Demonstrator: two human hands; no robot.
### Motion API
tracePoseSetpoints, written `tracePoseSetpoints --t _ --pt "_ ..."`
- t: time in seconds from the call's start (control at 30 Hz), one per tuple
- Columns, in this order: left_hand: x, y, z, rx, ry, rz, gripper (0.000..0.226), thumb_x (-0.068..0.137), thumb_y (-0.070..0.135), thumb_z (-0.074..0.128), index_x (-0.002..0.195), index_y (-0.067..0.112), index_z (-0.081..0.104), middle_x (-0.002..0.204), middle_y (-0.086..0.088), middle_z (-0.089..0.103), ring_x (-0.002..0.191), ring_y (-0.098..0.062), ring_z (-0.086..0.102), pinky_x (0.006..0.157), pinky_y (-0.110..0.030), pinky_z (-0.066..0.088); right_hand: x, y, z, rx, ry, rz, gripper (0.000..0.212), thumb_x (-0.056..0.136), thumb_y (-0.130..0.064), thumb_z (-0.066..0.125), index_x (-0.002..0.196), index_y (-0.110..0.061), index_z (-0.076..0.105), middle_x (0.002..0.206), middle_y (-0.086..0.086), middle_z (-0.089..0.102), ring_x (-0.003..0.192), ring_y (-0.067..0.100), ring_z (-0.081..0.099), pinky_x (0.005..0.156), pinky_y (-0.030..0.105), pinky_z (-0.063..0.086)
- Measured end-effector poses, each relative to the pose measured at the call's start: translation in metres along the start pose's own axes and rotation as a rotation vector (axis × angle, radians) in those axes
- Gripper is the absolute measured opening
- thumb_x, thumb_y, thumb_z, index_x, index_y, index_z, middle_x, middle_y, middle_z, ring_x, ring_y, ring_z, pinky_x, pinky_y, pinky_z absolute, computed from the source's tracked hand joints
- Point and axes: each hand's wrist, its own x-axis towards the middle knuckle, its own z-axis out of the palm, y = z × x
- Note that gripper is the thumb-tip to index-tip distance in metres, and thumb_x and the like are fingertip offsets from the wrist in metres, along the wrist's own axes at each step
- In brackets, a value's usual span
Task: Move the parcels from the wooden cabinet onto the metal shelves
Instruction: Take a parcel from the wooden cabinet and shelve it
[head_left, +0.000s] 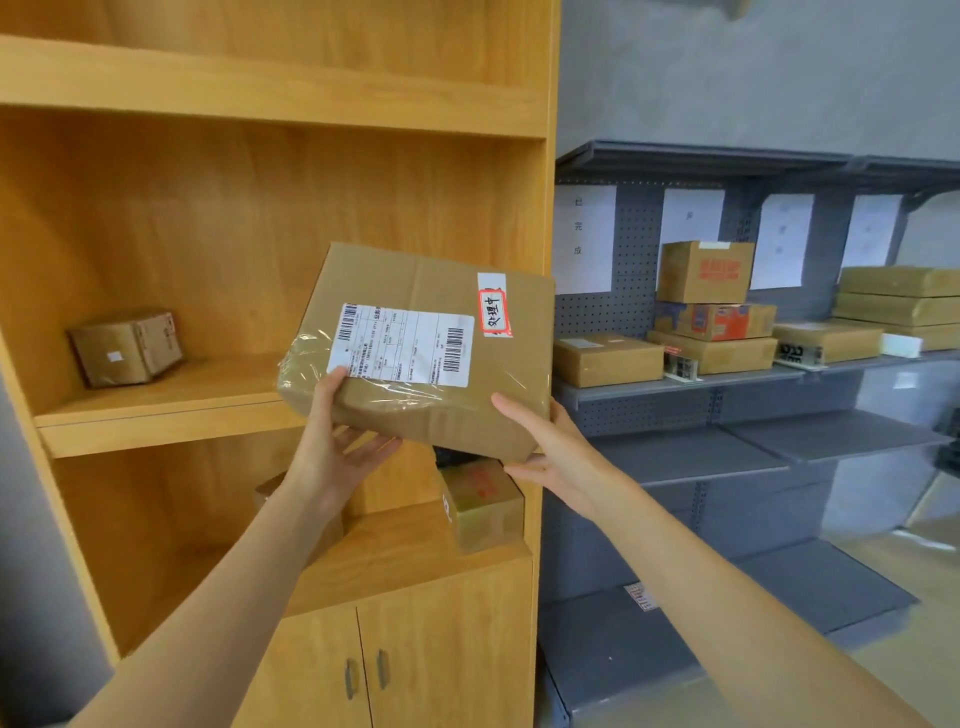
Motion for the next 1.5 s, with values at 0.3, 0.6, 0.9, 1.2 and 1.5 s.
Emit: tracePoseSetpoints --t 0.3,0.6,0.9,1.2,1.5 --pt "-0.012 -0.044 0.050 0.093 -0.158 -0.137 0.089 0.063 0.053 0.082 0.135 0.035 0.033 0.127 -0.003 0.055 0.113 -0.028 0.057 0.085 -0.047 0.054 -0.018 0.024 0.026 0.119 0.162 -0.027 0.112 0.072 -0.044 0.079 0.152 -0.038 0.001 0.140 -0.009 0.047 0.123 0.015 0.052 0.102 0.036 0.047" --pt "0.003 -0.034 0.050 0.198 -0.185 -0.042 0.091 0.058 0.037 0.081 0.136 0.045 0.034 0.122 0.003 0.064 0.107 -0.023 0.063 0.084 -0.048 0.053 -0.012 0.006 0.003 0.136 0.359 -0.025 0.154 0.036 -0.075 0.080 0.145 -0.042 -0.023 0.157 -0.002 0.023 0.139 0.024 0.034 0.111 0.055 0.030" --pt "0.033 -0.013 0.008 0.401 -0.318 -0.129 0.111 0.039 0.059 0.088 0.138 0.049 0.038 0.118 0.003 0.068 0.107 -0.025 0.064 0.090 -0.047 0.051 -0.010 -0.021 -0.028 -0.049 0.274 -0.085 0.085 0.073 -0.052 0.073 0.146 -0.038 0.031 0.141 -0.001 0.049 0.128 0.018 0.046 0.107 0.046 0.035" --pt "0.040 -0.030 0.012 0.341 -0.397 -0.088 0.102 0.051 0.061 0.082 0.141 0.041 0.038 0.117 0.005 0.068 0.103 -0.019 0.068 0.087 -0.041 0.052 -0.012 0.000 -0.018 0.042 0.268 -0.101 0.088 0.056 -0.048 0.079 0.136 -0.034 0.046 0.117 -0.002 0.066 0.104 0.015 0.064 0.081 0.036 0.057" --pt "0.041 -0.053 0.052 0.269 -0.418 -0.065 0.107 0.048 0.040 0.086 0.143 0.041 0.035 0.108 0.002 0.072 0.092 -0.018 0.071 0.069 -0.032 0.054 -0.023 -0.001 -0.051 -0.051 0.275 -0.095 0.078 0.070 -0.029 0.082 0.137 -0.036 0.042 0.118 -0.009 0.067 0.111 0.013 0.062 0.102 0.040 0.047"
